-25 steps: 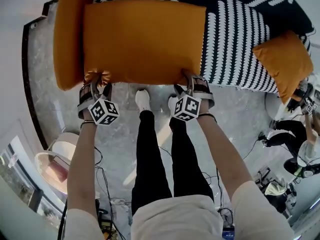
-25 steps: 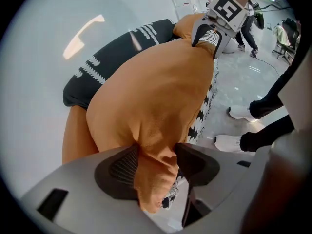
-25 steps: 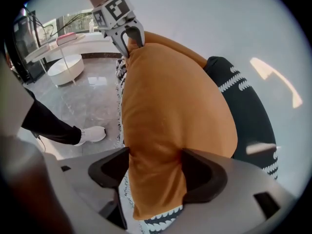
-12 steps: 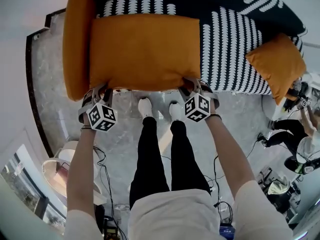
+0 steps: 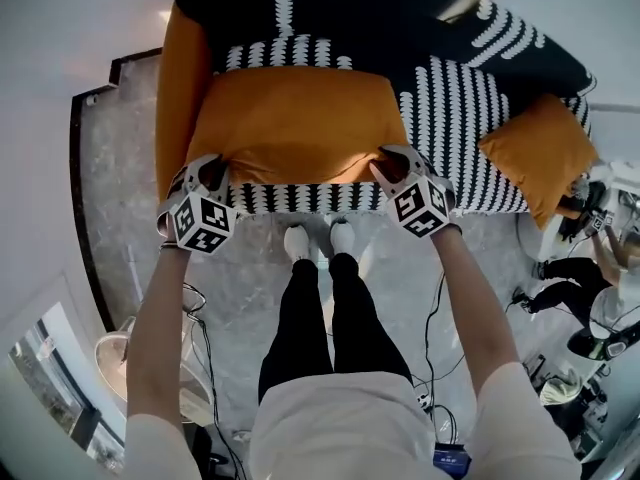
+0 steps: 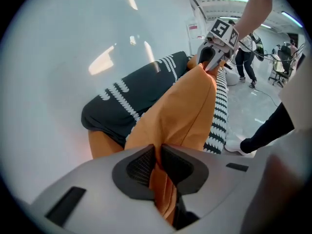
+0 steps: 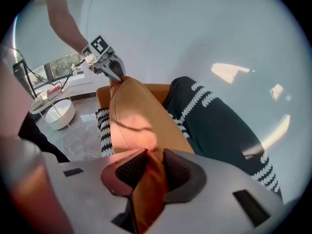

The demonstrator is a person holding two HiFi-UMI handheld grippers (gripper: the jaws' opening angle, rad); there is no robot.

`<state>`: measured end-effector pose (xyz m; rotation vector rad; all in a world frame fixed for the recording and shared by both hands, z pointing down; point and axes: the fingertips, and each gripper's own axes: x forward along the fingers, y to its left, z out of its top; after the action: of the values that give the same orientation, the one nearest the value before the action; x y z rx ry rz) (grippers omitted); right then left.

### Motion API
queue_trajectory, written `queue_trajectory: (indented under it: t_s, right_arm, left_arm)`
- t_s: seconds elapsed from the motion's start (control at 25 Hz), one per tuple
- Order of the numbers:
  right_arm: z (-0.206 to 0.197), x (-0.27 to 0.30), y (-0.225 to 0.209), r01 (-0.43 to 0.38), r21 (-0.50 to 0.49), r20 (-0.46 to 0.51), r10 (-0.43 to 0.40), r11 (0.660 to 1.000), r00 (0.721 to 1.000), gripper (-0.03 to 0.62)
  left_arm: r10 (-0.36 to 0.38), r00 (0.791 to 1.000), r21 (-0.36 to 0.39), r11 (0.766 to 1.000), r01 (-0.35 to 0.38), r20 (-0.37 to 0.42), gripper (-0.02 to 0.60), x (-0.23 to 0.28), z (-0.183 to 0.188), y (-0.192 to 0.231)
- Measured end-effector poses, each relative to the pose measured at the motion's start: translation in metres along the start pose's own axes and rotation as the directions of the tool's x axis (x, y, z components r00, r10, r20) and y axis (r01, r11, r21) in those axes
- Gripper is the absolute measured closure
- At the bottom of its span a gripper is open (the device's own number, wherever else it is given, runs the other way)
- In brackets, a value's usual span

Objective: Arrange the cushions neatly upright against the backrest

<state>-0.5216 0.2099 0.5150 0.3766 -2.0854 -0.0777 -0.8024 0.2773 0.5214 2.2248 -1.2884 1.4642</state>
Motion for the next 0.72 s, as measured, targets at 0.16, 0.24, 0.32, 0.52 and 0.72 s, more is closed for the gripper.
queue_trajectory:
  t_s: [0.16,0.24,0.32,0.52,0.72]
  right_arm:
    - [0.026,-0.003,-0.038,0.014,0.016,0.043,-0.015,1.0,0.999,0.51]
    - [0.036,-0.002,-0.057,0.021,0.021,0.057,-0.022,1.0,0.998,0.523]
    - [0.043,-0.001,-0.076,0.024,0.03,0.061,-0.026,0.999,0.998,0.528]
    - [0.062,0.008,-0.126,0.036,0.027,0.066,-0.038,0.999,0.997,0.533]
    - [0.087,0.018,-0.184,0.058,-0.006,0.092,-0.057,0.998,0.994,0.534]
  left_arm:
    - [0.088,0.996,0.03,0.996,-0.088,0.027,0.509,-0.003,0.026,0.037]
    - [0.143,0.989,0.057,0.988,-0.145,0.043,0.488,-0.006,0.04,0.054]
    - [0.19,0.979,0.089,0.977,-0.196,0.07,0.476,-0.011,0.057,0.069]
    - [0.26,0.954,0.098,0.956,-0.276,0.146,0.473,-0.032,0.102,0.104]
    - [0.261,0.948,0.057,0.96,-0.275,0.181,0.459,-0.032,0.146,0.12]
